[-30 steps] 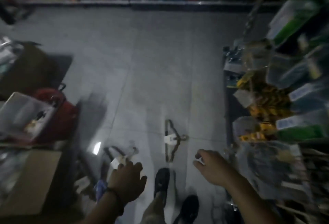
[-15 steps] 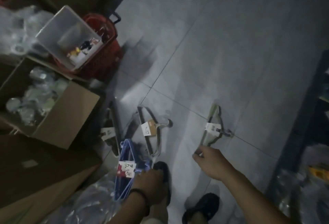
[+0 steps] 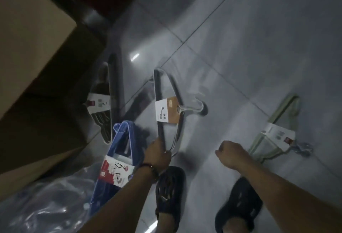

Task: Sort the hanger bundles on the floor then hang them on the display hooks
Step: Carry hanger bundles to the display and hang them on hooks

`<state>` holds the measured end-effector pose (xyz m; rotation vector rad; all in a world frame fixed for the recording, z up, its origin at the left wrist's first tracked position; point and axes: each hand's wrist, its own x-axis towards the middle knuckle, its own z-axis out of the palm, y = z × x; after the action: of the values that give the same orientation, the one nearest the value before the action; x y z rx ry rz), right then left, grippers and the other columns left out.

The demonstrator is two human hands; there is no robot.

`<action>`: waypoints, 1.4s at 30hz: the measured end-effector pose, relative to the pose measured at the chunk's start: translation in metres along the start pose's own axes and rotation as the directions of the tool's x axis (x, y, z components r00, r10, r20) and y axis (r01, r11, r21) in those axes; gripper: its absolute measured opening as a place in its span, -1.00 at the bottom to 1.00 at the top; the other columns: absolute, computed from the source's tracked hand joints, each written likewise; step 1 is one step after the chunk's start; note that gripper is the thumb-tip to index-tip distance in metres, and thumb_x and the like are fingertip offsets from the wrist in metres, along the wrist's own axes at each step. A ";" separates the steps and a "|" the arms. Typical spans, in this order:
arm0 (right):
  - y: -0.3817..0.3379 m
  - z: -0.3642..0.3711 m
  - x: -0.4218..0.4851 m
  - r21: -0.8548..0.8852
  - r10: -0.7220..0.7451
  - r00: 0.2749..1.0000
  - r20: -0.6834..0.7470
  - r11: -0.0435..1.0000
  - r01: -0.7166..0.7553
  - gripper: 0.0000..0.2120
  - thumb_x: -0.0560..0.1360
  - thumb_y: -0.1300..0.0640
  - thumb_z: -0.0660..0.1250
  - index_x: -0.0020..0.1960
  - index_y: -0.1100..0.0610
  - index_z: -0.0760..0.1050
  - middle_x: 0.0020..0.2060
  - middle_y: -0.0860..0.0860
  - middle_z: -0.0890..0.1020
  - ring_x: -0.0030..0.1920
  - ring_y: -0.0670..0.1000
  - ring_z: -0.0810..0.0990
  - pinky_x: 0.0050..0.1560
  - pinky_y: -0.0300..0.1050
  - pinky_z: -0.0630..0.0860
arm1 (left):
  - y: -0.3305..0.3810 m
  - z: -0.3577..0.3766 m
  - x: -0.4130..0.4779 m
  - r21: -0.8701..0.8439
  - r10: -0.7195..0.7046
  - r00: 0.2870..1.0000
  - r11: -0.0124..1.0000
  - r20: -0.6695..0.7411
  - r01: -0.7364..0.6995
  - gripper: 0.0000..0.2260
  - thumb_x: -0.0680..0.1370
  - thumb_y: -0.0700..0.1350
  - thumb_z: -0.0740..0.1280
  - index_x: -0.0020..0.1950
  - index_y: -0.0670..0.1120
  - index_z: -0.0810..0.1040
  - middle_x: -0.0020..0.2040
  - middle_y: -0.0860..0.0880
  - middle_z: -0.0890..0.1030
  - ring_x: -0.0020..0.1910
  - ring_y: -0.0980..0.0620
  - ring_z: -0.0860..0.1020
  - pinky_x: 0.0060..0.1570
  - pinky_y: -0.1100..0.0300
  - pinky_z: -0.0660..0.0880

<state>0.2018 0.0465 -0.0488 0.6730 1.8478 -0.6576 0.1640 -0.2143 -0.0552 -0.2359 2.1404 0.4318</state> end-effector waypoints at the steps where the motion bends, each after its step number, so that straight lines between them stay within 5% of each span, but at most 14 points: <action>1: 0.004 0.010 0.018 -0.003 -0.001 1.000 -0.004 1.000 0.001 -0.67 0.64 -0.05 0.28 0.19 0.19 0.59 0.14 0.15 0.66 0.12 0.17 0.63 0.19 0.00 0.58 | -0.004 0.010 0.024 0.027 -0.018 0.999 0.999 -0.045 0.019 -0.58 0.54 -0.01 0.42 0.32 -0.18 0.47 0.24 -0.21 0.57 0.23 -0.26 0.54 0.16 0.00 0.48; 4: 0.009 0.040 0.056 0.067 -0.029 0.999 -0.033 0.997 0.031 -0.75 0.64 0.02 0.31 0.15 0.19 0.58 0.06 0.15 0.66 0.03 0.15 0.63 0.14 0.03 0.60 | -0.016 0.029 0.087 0.030 -0.043 0.988 0.998 -0.150 0.048 -0.47 0.50 0.09 0.45 0.32 -0.20 0.42 0.24 -0.23 0.54 0.21 -0.31 0.51 0.21 -0.11 0.48; 6: 0.012 0.060 0.074 0.109 -0.043 0.994 -0.101 0.993 0.054 -0.80 0.63 0.05 0.33 0.17 0.14 0.53 -0.01 0.11 0.67 -0.02 0.13 0.64 0.08 0.02 0.61 | -0.019 0.029 0.113 -0.062 -0.122 0.979 0.992 -0.165 0.113 -0.56 0.50 0.03 0.43 0.26 -0.16 0.44 0.22 -0.20 0.57 0.18 -0.28 0.55 0.17 -0.13 0.55; 10: 0.007 0.085 0.098 0.232 -0.026 0.992 -0.122 0.971 0.053 -0.77 0.62 0.06 0.35 0.23 0.11 0.47 0.01 0.06 0.61 -0.05 0.10 0.59 -0.03 -0.11 0.51 | -0.029 0.042 0.148 -0.009 -0.176 0.981 0.984 -0.087 0.176 -0.68 0.58 -0.08 0.39 0.24 -0.21 0.47 0.21 -0.26 0.60 0.17 -0.29 0.59 0.03 0.00 0.51; 14: 0.003 0.092 0.106 0.362 -0.036 0.998 -0.056 0.931 0.053 -0.68 0.61 -0.08 0.36 0.25 0.09 0.47 0.01 0.01 0.59 -0.09 0.00 0.56 -0.11 -0.12 0.45 | -0.016 0.055 0.138 -0.135 -0.162 0.986 0.977 0.030 0.165 -0.76 0.57 0.05 0.40 0.05 -0.11 0.70 -0.02 -0.13 0.71 -0.16 -0.06 0.62 -0.22 0.12 0.53; 19: -0.009 0.067 0.087 0.730 -0.084 0.994 -0.067 0.675 0.106 -0.44 0.31 -0.35 0.42 0.21 -0.08 0.60 0.05 -0.13 0.72 0.10 0.00 0.69 0.21 0.14 0.62 | 0.018 0.077 0.077 -0.457 -0.124 0.989 0.877 0.084 0.149 -0.88 0.54 -0.08 0.43 -0.08 -0.08 0.74 -0.13 -0.12 0.73 -0.08 -0.16 0.69 0.03 -0.11 0.65; 23: 0.012 0.036 0.075 0.664 0.033 0.980 -0.196 0.740 0.108 -0.44 0.19 -0.09 0.53 0.19 -0.06 0.60 -0.05 -0.14 0.75 -0.07 -0.04 0.74 -0.01 0.07 0.72 | 0.062 0.102 0.029 -0.381 0.009 0.993 0.924 0.121 0.038 -0.77 0.54 0.06 0.38 -0.09 -0.10 0.67 -0.17 -0.11 0.71 -0.13 -0.14 0.68 0.01 -0.09 0.62; 26: 0.043 0.019 0.070 0.677 0.126 0.953 -0.275 0.729 0.099 -0.67 0.40 0.17 0.53 0.11 -0.09 0.60 -0.06 -0.12 0.74 -0.12 -0.03 0.74 -0.05 0.10 0.73 | 0.098 0.115 0.012 -0.262 0.124 0.988 0.960 0.092 -0.096 -0.78 0.56 0.13 0.38 0.05 0.00 0.61 -0.04 -0.04 0.70 -0.07 -0.09 0.68 -0.02 -0.03 0.63; 29: 0.087 -0.008 0.065 0.751 0.151 0.939 -0.309 0.644 0.144 -0.58 0.41 0.31 0.57 0.16 -0.07 0.64 0.04 -0.12 0.75 0.01 -0.02 0.73 0.08 0.10 0.70 | 0.127 0.114 0.012 -0.431 0.262 0.855 0.901 0.448 -0.050 -0.57 0.40 0.25 0.48 0.21 0.16 0.54 -0.01 0.04 0.68 -0.20 0.05 0.67 -0.25 0.14 0.56; 31: 0.126 -0.024 0.065 0.833 0.156 0.931 -0.331 0.512 0.210 -0.49 0.34 0.42 0.59 0.21 0.05 0.65 0.06 -0.04 0.76 0.06 0.05 0.75 0.11 0.15 0.68 | 0.145 0.112 0.020 -0.515 0.290 0.749 0.854 0.595 0.079 -0.65 0.48 0.18 0.40 0.23 0.12 0.63 -0.06 0.00 0.69 -0.31 0.07 0.54 -0.34 0.19 0.41; 33: 0.167 -0.032 0.065 0.896 0.210 0.915 -0.345 0.363 0.255 -0.50 0.33 0.51 0.55 0.21 0.18 0.64 0.04 0.09 0.77 0.02 0.16 0.76 0.06 0.24 0.69 | 0.163 0.129 0.034 -0.449 0.191 0.803 0.887 0.565 0.105 -0.78 0.60 0.01 0.34 0.19 0.03 0.68 -0.06 -0.08 0.70 -0.32 0.01 0.49 -0.35 0.17 0.41; 36: 0.214 -0.040 0.055 0.952 0.321 0.896 -0.306 0.130 0.278 -0.58 0.49 0.53 0.39 0.29 0.23 0.59 0.03 0.22 0.74 -0.16 0.15 0.77 -0.14 0.08 0.73 | 0.192 0.174 0.058 0.008 0.133 0.946 0.990 0.296 -0.141 -0.84 0.59 -0.09 0.34 0.15 0.06 0.61 0.07 -0.07 0.66 -0.10 -0.05 0.59 -0.07 0.09 0.57; 38: 0.243 -0.039 0.053 0.949 0.377 0.876 -0.301 0.028 0.314 -0.59 0.56 0.52 0.32 0.32 0.21 0.57 0.03 0.17 0.75 -0.21 0.10 0.76 -0.17 0.07 0.72 | 0.219 0.201 0.065 0.216 0.230 0.938 0.933 0.259 -0.288 -0.80 0.60 0.02 0.35 0.21 0.07 0.54 0.18 -0.05 0.62 0.12 -0.08 0.58 0.16 0.05 0.55; 42: 0.298 -0.026 0.057 0.932 0.456 0.853 -0.252 -0.123 0.341 -0.54 0.58 0.53 0.26 0.35 0.14 0.57 0.04 0.03 0.77 -0.12 0.09 0.77 -0.05 0.21 0.70 | 0.284 0.251 0.072 0.270 0.349 0.920 0.882 0.178 -0.386 -0.58 0.57 0.07 0.42 0.35 -0.03 0.41 0.25 -0.10 0.54 0.22 -0.17 0.55 0.22 -0.09 0.55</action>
<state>0.3776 0.2804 -0.1333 2.2013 1.2797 -2.1393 0.2206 0.1449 -0.1841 0.3715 2.0932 0.3187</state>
